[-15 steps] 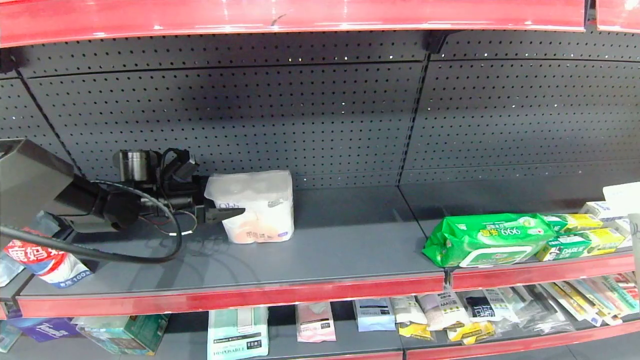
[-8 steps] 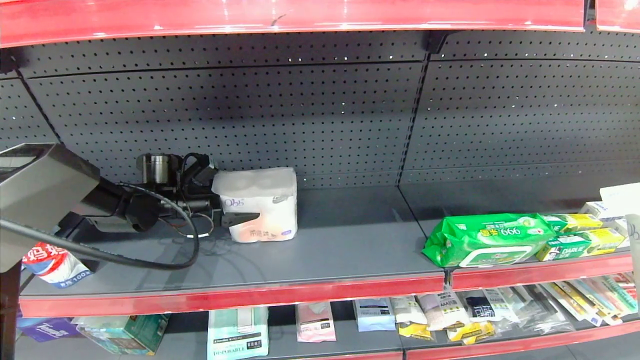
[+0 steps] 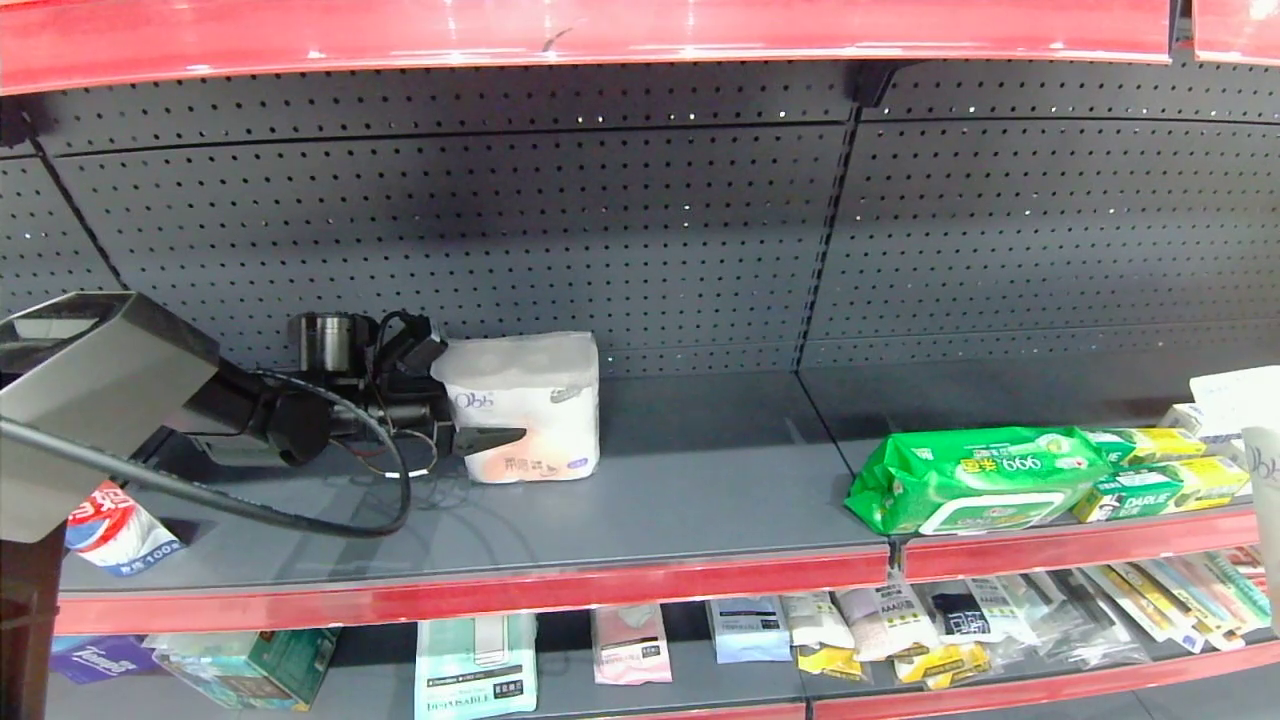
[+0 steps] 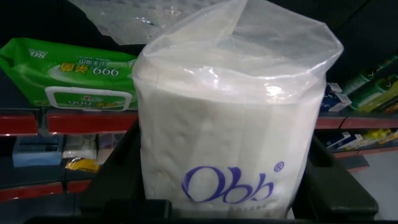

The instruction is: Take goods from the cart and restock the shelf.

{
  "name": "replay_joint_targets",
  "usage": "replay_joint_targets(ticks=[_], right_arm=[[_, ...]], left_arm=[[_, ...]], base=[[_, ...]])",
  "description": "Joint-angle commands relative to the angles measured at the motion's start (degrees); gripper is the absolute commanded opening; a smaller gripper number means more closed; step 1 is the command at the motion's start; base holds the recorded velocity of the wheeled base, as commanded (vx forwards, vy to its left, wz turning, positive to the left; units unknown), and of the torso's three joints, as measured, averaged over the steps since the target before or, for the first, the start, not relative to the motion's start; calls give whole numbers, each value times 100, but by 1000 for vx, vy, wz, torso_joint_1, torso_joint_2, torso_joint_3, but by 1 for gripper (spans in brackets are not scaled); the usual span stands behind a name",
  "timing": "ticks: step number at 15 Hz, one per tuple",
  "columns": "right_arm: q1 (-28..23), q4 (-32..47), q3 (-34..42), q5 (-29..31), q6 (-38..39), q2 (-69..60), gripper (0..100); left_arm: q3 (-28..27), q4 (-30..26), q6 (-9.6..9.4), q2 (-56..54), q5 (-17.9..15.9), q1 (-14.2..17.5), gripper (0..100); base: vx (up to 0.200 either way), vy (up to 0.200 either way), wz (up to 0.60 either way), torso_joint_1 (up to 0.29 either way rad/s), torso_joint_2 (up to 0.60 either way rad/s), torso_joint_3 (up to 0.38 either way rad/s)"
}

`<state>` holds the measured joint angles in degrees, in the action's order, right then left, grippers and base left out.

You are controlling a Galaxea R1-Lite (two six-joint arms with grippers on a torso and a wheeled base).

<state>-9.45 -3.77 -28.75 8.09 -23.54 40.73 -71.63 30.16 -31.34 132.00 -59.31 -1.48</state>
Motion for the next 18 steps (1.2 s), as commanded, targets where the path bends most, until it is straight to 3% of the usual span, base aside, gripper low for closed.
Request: replay_joint_targets(ticks=[1, 8, 12, 16, 18], right_arm=[[4, -1, -17, -1, -1, 67, 0], [4, -45, -17, -1, -1, 172, 0], [4, -63, -52, -1, -1, 251, 0], [4, -63, -175, -18, -1, 401, 0], [13, -63, -254, -18, -1, 462, 0]], left_arm=[[9, 16, 32, -8, 16, -2, 0], [70, 16, 40, -25, 16, -2, 0], [791, 16, 67, -596, -37, 77, 0], [1890, 210, -65, -1229, -213, 455, 0], [2312, 579, -417, -1273, -301, 613, 0]], base=[[0, 0, 0, 0, 0, 0], [0, 0, 0, 0, 0, 0], [0, 0, 0, 0, 0, 0], [0, 0, 0, 0, 0, 0], [0, 0, 0, 0, 0, 0]])
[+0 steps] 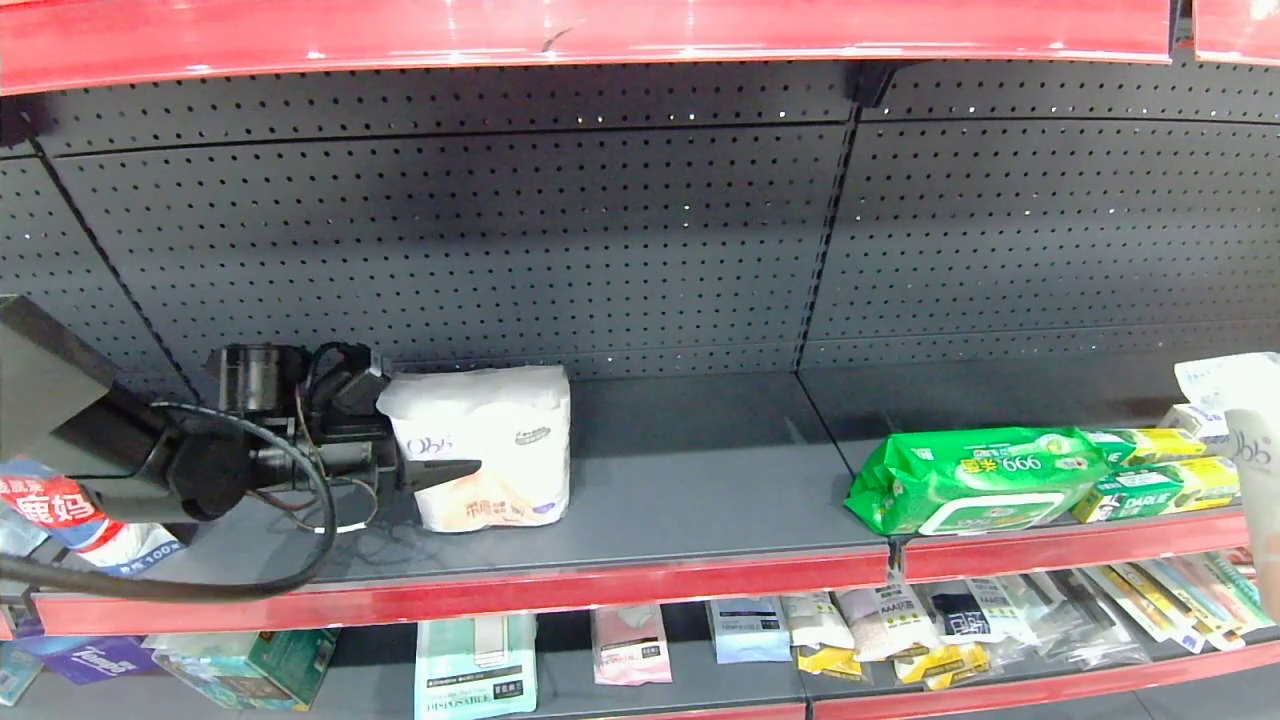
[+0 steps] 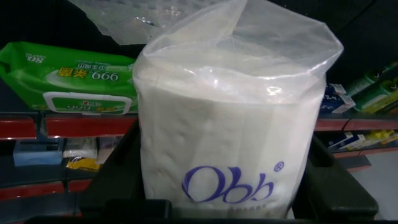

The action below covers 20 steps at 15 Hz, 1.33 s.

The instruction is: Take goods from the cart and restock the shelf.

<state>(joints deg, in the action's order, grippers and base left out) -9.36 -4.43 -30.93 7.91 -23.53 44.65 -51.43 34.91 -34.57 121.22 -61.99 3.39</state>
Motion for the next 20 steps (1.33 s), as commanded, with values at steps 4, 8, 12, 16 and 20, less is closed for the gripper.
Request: replay_joint_targets(ticks=[4, 8, 12, 16, 20], right_arm=[[13, 3, -203, -9, -3, 158, 0], [13, 3, -265, -9, -3, 219, 0], [22, 3, -353, -9, -3, 281, 0], [22, 3, -397, 0, -3, 351, 0], [22, 3, -449, 9, -3, 404, 0]], left_arm=[[837, 560, -190, -301, -296, 294, 0], [1197, 903, -287, -187, -569, 417, 0], [1153, 1079, -304, 33, -577, 435, 0], [1311, 1123, -296, -81, -771, 435, 0], [1417, 1132, -278, -116, -709, 435, 0]], base=[[0, 0, 0, 0, 0, 0], [0, 0, 0, 0, 0, 0], [0, 0, 0, 0, 0, 0], [0, 0, 0, 0, 0, 0], [0, 0, 0, 0, 0, 0]])
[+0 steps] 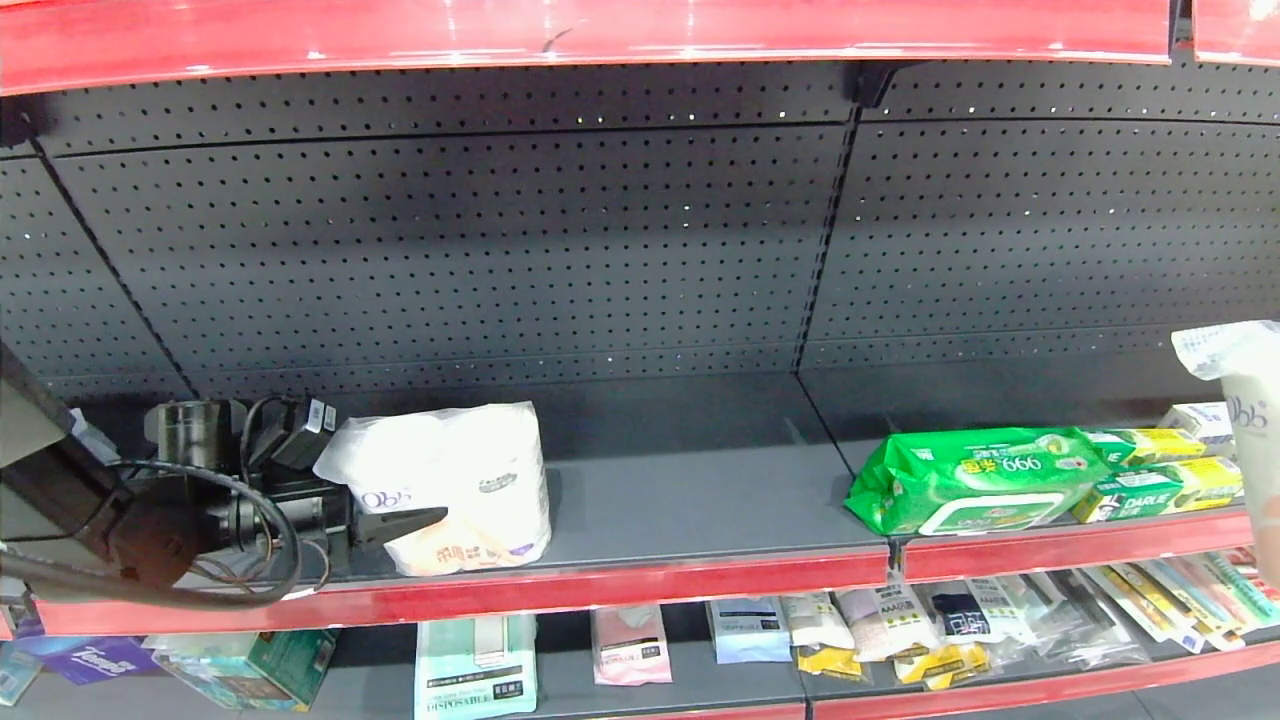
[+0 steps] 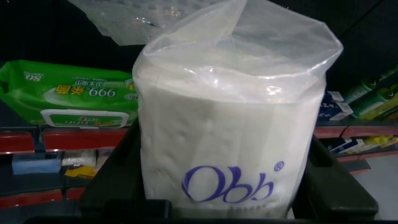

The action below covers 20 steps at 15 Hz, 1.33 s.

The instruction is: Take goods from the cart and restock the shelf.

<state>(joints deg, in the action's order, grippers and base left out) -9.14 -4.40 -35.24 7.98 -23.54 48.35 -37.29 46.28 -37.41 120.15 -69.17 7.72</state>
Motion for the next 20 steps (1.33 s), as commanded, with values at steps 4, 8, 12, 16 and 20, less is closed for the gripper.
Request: replay_joint_targets(ticks=[4, 8, 12, 16, 20], right_arm=[[0, 1, -35, 1, -1, 34, 0], [0, 1, -62, 10, -1, 34, 0], [0, 1, -62, 10, -1, 34, 0], [0, 1, -70, 10, -10, 34, 0], [0, 1, -62, 10, -1, 17, 0]], left_arm=[[-85, 242, -108, 149, -44, 19, 0], [-24, 294, -91, 105, -62, -16, 0], [143, 259, 32, -88, -9, -33, 0], [152, 286, 32, -97, 132, -16, 0], [231, 268, 41, -97, 141, -33, 0]], base=[[0, 0, 0, 0, 0, 0], [0, 0, 0, 0, 0, 0], [0, 0, 0, 0, 0, 0], [0, 0, 0, 0, 0, 0], [0, 0, 0, 0, 0, 0]])
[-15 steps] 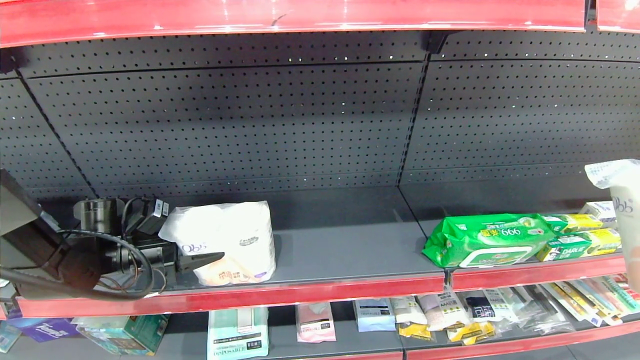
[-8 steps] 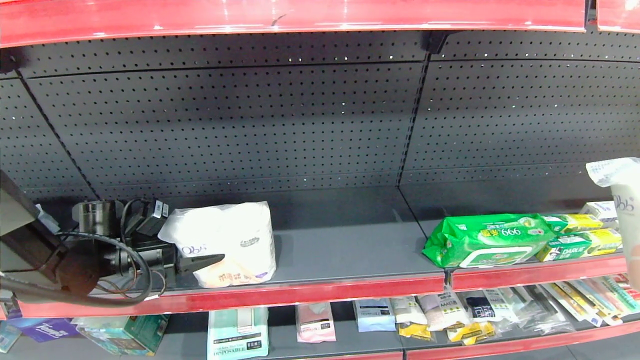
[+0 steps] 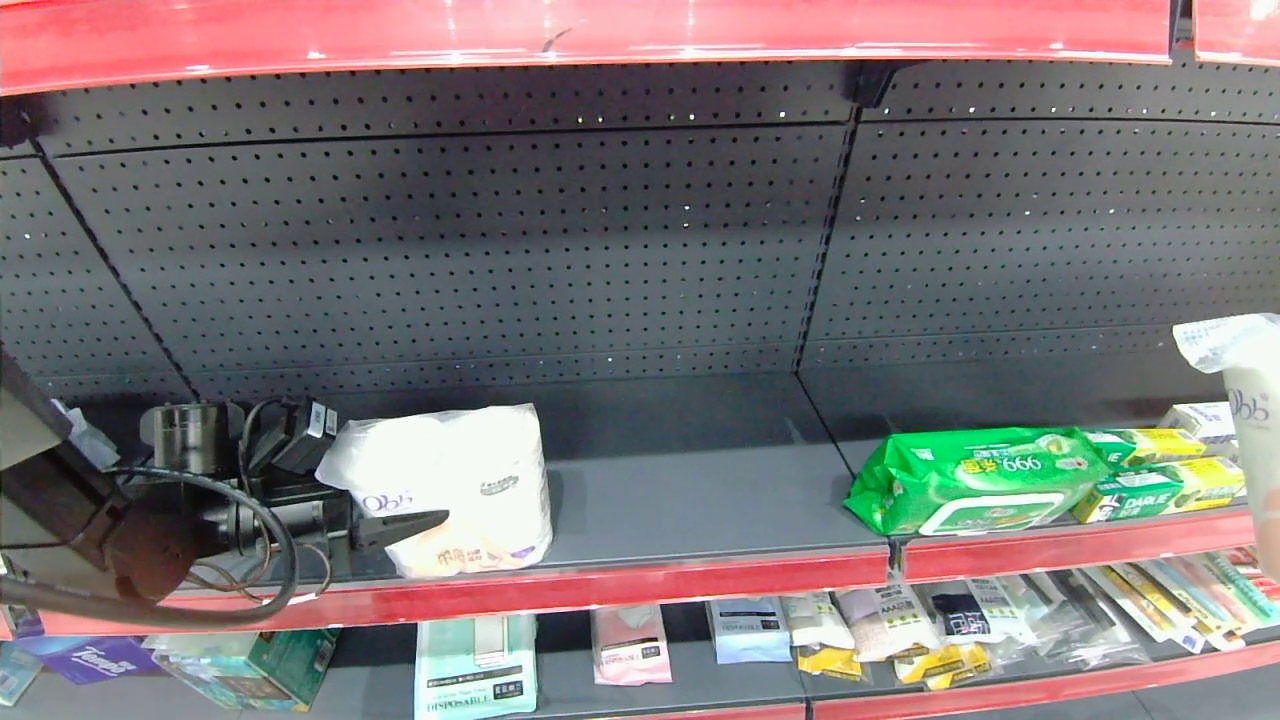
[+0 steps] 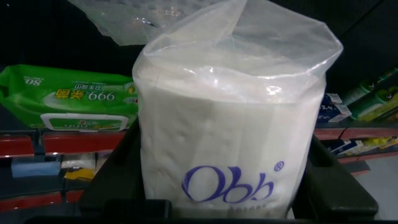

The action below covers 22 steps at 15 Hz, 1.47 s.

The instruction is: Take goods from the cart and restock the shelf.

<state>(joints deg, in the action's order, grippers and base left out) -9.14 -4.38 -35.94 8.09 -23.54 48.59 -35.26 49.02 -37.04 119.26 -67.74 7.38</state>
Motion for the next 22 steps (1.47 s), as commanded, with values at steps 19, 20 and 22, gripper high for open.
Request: replay_joint_targets(ticks=[19, 20, 22], right_arm=[[0, 7, 105, -10, -1, 1, 0], [9, 7, 131, -18, -1, 1, 0], [9, 7, 148, -36, -1, 1, 0]], left_arm=[[581, 20, 1172, -1766, -81, 458, 100], [572, 29, 1225, -1845, -72, 546, 100], [616, 11, 1410, -2135, 16, 765, 100]], base=[[0, 0, 0, 0, 0, 0], [0, 0, 0, 0, 0, 0], [0, 0, 0, 0, 0, 0]])
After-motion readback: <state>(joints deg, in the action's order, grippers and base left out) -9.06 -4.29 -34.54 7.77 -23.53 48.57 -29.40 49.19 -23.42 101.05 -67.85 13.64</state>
